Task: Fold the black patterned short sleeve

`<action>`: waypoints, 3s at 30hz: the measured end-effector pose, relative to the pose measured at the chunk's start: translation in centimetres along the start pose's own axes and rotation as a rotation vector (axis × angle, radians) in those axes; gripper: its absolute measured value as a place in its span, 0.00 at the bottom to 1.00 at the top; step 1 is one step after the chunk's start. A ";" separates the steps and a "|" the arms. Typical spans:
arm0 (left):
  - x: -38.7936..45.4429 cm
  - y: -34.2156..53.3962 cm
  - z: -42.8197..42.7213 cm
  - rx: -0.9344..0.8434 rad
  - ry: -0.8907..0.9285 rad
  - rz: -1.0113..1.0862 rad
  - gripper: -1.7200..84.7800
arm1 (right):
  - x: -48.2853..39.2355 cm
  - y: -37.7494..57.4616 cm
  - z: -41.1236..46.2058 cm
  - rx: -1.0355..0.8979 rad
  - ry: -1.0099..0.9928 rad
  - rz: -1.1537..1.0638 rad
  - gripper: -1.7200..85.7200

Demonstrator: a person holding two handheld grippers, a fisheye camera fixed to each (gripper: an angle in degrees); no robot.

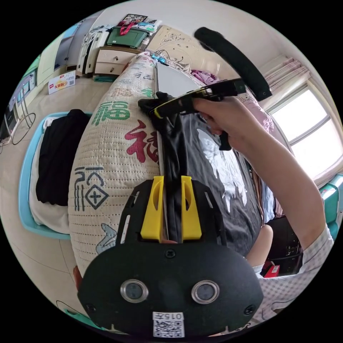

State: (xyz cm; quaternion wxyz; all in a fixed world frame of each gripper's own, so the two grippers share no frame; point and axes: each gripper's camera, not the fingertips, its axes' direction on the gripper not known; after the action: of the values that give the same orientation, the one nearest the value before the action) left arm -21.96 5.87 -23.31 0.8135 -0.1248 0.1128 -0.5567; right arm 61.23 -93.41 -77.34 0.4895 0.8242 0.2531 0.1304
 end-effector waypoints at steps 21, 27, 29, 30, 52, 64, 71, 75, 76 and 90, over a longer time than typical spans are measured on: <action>4.8 1.6 0.3 -0.013 -0.194 0.112 0.17 | 30.4 29.4 2.3 0.378 -0.507 0.638 0.03; 4.5 2.7 -2.5 0.091 -0.188 0.114 0.17 | 29.8 25.0 2.0 0.398 -0.322 0.426 0.11; 4.6 3.0 -3.0 0.107 -0.207 0.113 0.17 | 29.4 22.6 3.1 0.381 -0.318 0.379 0.13; 4.7 3.1 -3.2 0.105 -0.207 0.114 0.16 | 29.1 21.0 3.9 0.367 -0.329 0.351 0.14; 4.2 3.5 -8.1 0.180 0.104 0.174 0.15 | 16.7 0.6 9.1 0.176 -0.371 0.156 0.03; -3.2 2.8 -12.6 0.262 0.293 -0.029 0.15 | 12.8 -4.3 10.1 0.228 -0.421 0.091 0.12; -3.7 1.8 -13.0 0.225 0.305 -0.045 0.15 | 16.8 3.9 13.9 0.116 -0.179 0.176 0.14; -3.5 1.6 -13.6 0.241 0.296 -0.048 0.15 | 18.5 6.9 15.5 0.108 -0.323 0.241 0.13; -3.5 1.5 -13.7 0.242 0.294 -0.049 0.15 | 18.1 7.1 15.4 0.098 -0.314 0.236 0.11; -5.2 0.9 -14.4 0.231 0.217 -0.133 0.15 | 0.2 8.3 3.8 -0.030 -0.527 -0.343 0.06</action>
State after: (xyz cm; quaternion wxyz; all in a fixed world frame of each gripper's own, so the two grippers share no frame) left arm -27.68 9.92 -36.94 0.7667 0.0232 0.1268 -0.6289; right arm 65.61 -99.38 -71.95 0.5651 0.7676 0.2510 -0.1688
